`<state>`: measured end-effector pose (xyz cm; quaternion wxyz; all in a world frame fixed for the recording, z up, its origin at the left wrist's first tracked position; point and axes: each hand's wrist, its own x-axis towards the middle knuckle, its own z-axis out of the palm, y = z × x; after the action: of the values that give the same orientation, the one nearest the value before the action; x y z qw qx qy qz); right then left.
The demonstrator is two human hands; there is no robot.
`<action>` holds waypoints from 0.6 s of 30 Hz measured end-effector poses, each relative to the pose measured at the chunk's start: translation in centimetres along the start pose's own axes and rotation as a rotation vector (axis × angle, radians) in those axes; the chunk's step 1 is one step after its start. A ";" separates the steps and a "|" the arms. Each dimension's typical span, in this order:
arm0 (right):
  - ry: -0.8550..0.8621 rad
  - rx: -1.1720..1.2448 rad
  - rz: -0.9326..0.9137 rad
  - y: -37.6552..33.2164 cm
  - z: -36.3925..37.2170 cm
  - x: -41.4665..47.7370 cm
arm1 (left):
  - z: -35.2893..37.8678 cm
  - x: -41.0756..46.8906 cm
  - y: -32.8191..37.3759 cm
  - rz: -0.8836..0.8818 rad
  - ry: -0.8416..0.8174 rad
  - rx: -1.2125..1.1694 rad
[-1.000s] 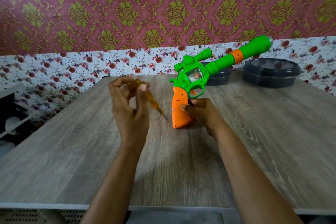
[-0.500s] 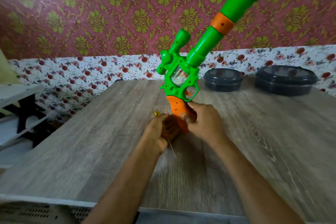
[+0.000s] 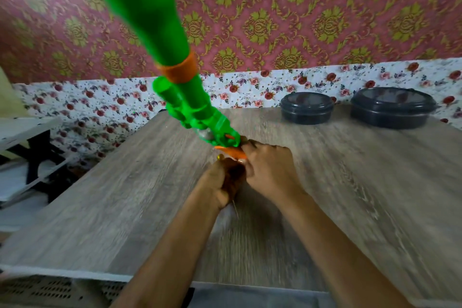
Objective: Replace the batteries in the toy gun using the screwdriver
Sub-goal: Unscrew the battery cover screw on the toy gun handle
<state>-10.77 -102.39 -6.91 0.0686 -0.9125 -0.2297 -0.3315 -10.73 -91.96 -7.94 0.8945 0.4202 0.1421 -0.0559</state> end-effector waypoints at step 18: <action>-0.043 0.727 0.491 4.0 2.0 0.5 | -2.4 5.4 7.1 0.247 0.072 1.577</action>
<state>-7.41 -105.17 -8.02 0.4573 -0.8632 -0.1091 -0.1842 -4.53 -85.50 -5.83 0.3281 0.9433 0.0418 -0.0270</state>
